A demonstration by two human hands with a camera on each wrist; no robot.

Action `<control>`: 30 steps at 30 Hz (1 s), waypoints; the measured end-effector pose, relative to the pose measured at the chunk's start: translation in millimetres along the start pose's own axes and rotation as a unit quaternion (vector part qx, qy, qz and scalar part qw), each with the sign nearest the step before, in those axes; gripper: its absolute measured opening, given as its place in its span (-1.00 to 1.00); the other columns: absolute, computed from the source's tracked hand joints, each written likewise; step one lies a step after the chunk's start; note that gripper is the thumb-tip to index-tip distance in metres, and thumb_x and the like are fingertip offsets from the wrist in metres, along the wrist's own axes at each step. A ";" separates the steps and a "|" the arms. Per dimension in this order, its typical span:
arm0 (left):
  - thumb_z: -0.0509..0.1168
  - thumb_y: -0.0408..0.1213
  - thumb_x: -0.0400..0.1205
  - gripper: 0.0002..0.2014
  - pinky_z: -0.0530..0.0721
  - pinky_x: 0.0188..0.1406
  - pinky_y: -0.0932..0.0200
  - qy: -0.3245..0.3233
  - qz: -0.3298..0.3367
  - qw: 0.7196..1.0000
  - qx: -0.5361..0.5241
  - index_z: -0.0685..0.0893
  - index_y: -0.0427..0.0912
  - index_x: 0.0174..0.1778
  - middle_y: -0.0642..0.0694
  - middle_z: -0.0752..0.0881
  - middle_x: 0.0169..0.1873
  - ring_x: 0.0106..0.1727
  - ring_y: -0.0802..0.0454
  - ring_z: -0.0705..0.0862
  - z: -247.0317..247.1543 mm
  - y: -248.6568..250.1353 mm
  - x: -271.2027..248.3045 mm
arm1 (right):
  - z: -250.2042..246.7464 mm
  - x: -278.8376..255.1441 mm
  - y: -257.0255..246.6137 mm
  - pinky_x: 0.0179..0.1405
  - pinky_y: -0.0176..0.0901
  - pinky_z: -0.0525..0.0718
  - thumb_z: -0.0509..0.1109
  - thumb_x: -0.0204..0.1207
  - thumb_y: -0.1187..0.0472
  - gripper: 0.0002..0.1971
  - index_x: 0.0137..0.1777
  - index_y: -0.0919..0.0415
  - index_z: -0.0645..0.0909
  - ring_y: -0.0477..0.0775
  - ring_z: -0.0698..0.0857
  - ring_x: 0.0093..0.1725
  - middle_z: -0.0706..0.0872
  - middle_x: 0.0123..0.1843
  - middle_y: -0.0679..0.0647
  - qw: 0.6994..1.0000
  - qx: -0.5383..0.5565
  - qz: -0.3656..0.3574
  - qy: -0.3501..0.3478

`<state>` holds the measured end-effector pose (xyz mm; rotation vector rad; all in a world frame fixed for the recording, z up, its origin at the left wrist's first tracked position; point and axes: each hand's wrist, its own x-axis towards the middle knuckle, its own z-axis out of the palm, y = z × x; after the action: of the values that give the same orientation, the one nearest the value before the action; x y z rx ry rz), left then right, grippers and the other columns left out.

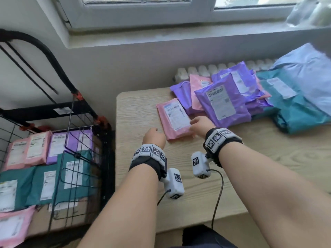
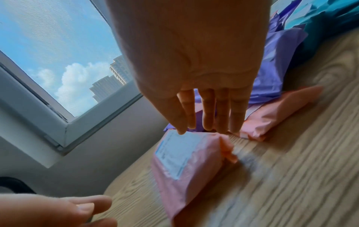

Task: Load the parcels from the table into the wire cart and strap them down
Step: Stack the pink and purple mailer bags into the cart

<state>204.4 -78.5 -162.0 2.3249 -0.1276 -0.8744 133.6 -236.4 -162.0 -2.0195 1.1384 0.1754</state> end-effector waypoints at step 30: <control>0.21 -0.27 0.63 -0.76 0.59 -0.16 0.15 0.195 -0.103 0.947 -0.233 0.66 -0.16 0.16 -0.12 0.75 0.09 0.05 -0.16 0.73 -12.1 -40.5 6.0 | 47.1 1.6 -66.5 -0.07 -0.02 0.76 0.47 0.36 0.46 -0.74 -0.08 0.12 0.58 0.13 0.75 -0.26 0.80 -0.06 0.32 0.958 -0.040 -0.115 -0.261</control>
<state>211.3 -41.8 -182.8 2.0288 0.4510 -0.4555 197.4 -186.0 -156.6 -1.9904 0.5680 0.6027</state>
